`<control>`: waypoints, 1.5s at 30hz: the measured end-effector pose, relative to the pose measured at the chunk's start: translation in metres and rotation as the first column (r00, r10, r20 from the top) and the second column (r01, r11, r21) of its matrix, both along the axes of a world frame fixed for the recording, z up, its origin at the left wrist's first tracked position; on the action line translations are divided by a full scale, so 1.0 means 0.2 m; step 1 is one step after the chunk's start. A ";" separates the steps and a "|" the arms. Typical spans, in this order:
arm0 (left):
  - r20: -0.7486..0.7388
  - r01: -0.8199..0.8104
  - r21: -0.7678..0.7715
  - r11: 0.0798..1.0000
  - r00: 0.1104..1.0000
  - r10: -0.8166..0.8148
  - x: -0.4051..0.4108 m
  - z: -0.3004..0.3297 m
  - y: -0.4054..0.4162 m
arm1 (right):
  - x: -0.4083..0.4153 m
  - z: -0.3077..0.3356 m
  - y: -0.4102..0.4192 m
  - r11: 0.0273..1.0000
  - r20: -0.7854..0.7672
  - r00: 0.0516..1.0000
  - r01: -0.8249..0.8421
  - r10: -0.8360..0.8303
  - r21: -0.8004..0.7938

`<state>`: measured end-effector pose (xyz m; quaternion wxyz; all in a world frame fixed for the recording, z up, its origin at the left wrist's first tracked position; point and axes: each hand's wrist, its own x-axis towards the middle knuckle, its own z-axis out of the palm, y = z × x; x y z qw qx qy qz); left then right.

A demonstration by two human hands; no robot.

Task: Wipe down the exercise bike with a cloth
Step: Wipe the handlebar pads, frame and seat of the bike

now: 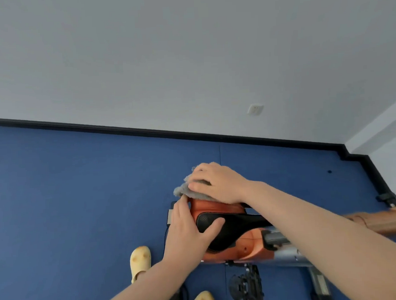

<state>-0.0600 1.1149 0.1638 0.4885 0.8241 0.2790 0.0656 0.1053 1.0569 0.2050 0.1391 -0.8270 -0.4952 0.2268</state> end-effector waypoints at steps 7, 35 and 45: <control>-0.113 0.015 0.033 0.999 0.994 -0.011 -0.01 0.02 0.00 | -0.05 -0.02 0.02 0.985 0.181 0.970 -0.167 0.160 0.029; -0.033 0.139 0.130 0.982 0.990 -0.136 -0.01 0.06 0.04 | -0.01 -0.07 -0.19 0.945 -0.136 0.939 0.324 -0.315 0.046; -0.039 0.139 0.174 0.975 0.990 -0.134 -0.01 0.07 0.04 | -0.07 -0.03 -0.05 0.979 -0.005 0.982 0.190 -0.190 0.066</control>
